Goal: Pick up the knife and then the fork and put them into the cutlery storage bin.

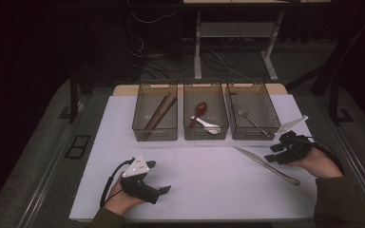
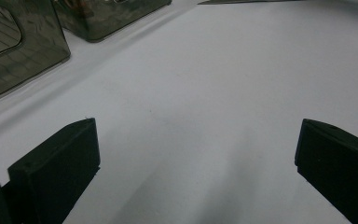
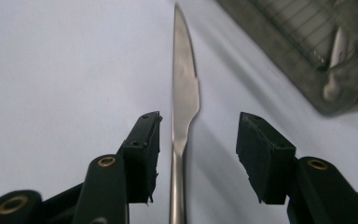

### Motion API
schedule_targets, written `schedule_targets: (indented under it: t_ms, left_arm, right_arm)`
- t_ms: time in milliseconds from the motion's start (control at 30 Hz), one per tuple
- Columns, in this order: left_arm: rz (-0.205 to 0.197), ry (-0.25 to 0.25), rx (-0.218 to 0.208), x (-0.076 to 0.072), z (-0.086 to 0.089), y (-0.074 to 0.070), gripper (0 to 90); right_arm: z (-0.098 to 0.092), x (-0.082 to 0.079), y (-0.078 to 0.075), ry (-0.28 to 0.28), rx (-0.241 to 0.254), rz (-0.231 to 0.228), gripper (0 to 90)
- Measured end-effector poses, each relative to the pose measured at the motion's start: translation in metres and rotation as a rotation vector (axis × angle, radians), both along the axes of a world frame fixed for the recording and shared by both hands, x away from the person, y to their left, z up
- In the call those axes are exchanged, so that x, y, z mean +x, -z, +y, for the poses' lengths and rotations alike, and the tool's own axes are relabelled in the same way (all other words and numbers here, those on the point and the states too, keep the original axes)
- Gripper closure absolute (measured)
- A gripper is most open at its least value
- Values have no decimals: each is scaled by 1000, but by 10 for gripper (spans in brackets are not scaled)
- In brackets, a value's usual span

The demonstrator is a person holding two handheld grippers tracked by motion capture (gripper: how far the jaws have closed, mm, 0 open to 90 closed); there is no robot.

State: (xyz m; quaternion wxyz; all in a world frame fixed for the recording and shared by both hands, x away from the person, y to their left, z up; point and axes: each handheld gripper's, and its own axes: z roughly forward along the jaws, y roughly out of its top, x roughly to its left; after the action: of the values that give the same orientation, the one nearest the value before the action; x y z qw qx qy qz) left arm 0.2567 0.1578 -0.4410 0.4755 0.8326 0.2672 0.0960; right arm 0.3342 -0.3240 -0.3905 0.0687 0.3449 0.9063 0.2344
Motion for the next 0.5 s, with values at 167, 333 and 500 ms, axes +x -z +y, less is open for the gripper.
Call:
schedule_targets:
  t_ms: [167, 333, 500]
  left_arm:
    - [0, 1, 1, 0, 1, 0, 0]
    - [1, 2, 3, 0, 0, 0, 0]
    - [1, 4, 3, 0, 0, 1, 0]
  right_arm:
    - [5, -4, 5, -23, -87, 25, 505]
    - [9, -4, 11, -25, -143, 82, 572]
    - [14, -4, 18, -58, -198, 123, 651]
